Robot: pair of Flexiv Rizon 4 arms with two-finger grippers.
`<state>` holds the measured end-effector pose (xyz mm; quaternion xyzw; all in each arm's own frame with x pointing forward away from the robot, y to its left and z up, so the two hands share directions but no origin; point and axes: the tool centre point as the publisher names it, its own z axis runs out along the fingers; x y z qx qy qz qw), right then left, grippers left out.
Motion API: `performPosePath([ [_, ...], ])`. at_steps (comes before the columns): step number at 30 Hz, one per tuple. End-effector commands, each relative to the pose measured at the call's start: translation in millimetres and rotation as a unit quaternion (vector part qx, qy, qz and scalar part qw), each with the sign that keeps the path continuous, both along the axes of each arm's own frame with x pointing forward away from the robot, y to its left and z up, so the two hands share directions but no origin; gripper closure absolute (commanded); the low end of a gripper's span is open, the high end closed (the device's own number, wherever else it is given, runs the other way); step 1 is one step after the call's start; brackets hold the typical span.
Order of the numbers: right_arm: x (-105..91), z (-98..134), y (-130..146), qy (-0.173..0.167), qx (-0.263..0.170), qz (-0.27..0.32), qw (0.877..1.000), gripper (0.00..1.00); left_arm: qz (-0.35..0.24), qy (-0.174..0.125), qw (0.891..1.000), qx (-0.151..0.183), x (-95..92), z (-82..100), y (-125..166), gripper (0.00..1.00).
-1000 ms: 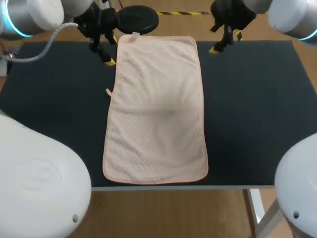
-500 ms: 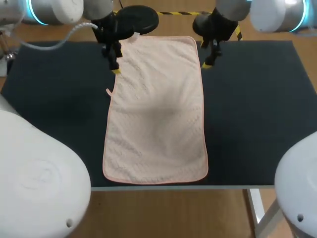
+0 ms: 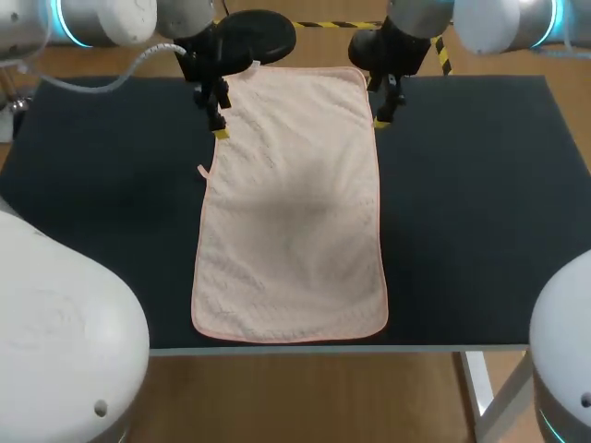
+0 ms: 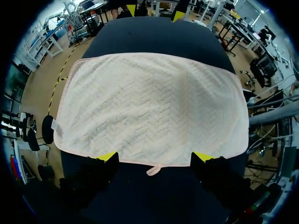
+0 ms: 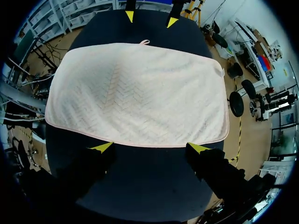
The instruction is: Fold the towel
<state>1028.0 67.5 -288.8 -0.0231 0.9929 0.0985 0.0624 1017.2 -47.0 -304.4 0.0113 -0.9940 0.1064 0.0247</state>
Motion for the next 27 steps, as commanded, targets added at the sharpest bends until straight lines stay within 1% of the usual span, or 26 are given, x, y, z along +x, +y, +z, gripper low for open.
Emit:
performPosePath([
  [1, 0.0, -9.0, 2.9, 0.008, -0.008, 0.002, 1.0, 0.0, -0.021, 0.004, 0.999, 0.024, -2.1, -4.8, -7.0, 0.0],
  [3, -0.9, -18.2, 7.0, 0.011, -0.003, 0.005, 1.0, 0.0, -0.029, 0.007, 0.999, 0.028, -4.2, -11.3, -10.7, 0.0],
  [4, -1.5, -26.4, 9.8, 0.016, -0.013, 0.003, 1.0, 0.0, -0.032, 0.008, 0.999, 0.026, -5.4, -16.8, -12.7, 0.0],
  [5, -2.4, -31.9, 12.3, 0.014, -0.021, 0.005, 1.0, 0.0, -0.033, 0.009, 0.999, 0.029, -6.3, -21.5, -14.1, 0.0],
  [6, -3.1, -37.6, 14.2, 0.017, -0.024, 0.001, 1.0, 0.0, -0.035, 0.01, 0.999, 0.022, -7.1, -25.0, -14.8, 0.0],
  [7, -3.5, -42.8, 15.5, 0.022, -0.019, -0.001, 1.0, 0.0, -0.034, 0.011, 0.999, 0.018, -7.2, -28.5, -15.2, 0.0],
  [8, -3.8, -47.7, 16.6, 0.025, -0.017, -0.005, 1.0, 0.0, -0.032, 0.007, 0.999, 0.023, -7.5, -32.7, -16.0, 0.0],
  [9, -4.2, -52.9, 17.6, 0.031, -0.015, -0.006, 0.999, 0.0, -0.033, 0.005, 0.999, 0.014, -7.8, -37.0, -16.2, 0.0],
  [10, -4.4, -57.8, 18.4, 0.038, -0.007, -0.009, 0.999, 0.0, -0.032, 0.004, 0.999, 0.017, -7.7, -41.5, -16.2, 0.0],
  [11, -4.1, -62.4, 18.9, 0.048, 0.013, -0.015, 0.999, 0.0, -0.034, 0.0, 0.999, 0.029, -7.8, -46.2, -16.8, 0.0],
  [12, -3.5, -66.7, 19.4, 0.053, 0.013, -0.02, 0.998, 0.0, -0.033, 0.0, 0.999, 0.028, -7.9, -50.6, -16.9, 0.0],
  [14, -3.2, -71.6, 21.7, 0.053, 0.01, -0.02, 0.998, 0.0, -0.031, 0.0, 0.999, 0.036, -7.4, -59.1, -16.0, 0.0],
  [15, -2.5, -74.2, 23.0, 0.054, 0.01, -0.021, 0.998, 0.0, -0.03, 0.0, 0.999, 0.035, -6.9, -62.5, -15.4, 0.0],
  [16, -2.2, -76.5, 24.4, 0.054, 0.0, -0.018, 0.998, 0.0, -0.029, 0.002, 0.999, 0.036, -6.4, -66.2, -15.0, 0.0],
  [17, -2.0, -78.8, 25.5, 0.054, -0.004, -0.018, 0.998, 0.0, -0.029, 0.005, 0.999, 0.045, -5.9, -70.0, -14.9, 0.0],
  [19, -1.4, -84.2, 26.7, 0.058, -0.012, -0.019, 0.998, 0.0, -0.027, 0.007, 0.999, 0.041, -4.6, -76.9, -14.2, 0.0],
  [23, 1.1, -98.7, 26.8, 0.061, -0.027, -0.025, 0.997, 0.0, -0.022, 0.01, 0.998, 0.052, -0.9, -89.3, -14.7, 0.0],
  [25, 2.1, -104.3, 27.5, 0.064, -0.032, -0.026, 0.997, 0.0, -0.02, 0.01, 0.998, 0.051, 1.1, -94.4, -14.8, 0.0],
  [26, 2.2, -106.4, 27.8, 0.064, -0.033, -0.026, 0.997, 0.0, -0.017, 0.011, 0.998, 0.057, 2.1, -97.2, -15.1, 0.0],
  [27, 2.5, -109.0, 28.1, 0.063, -0.036, -0.026, 0.997, 0.0, -0.015, 0.011, 0.998, 0.054, 3.2, -99.1, -15.0, 0.0],
])
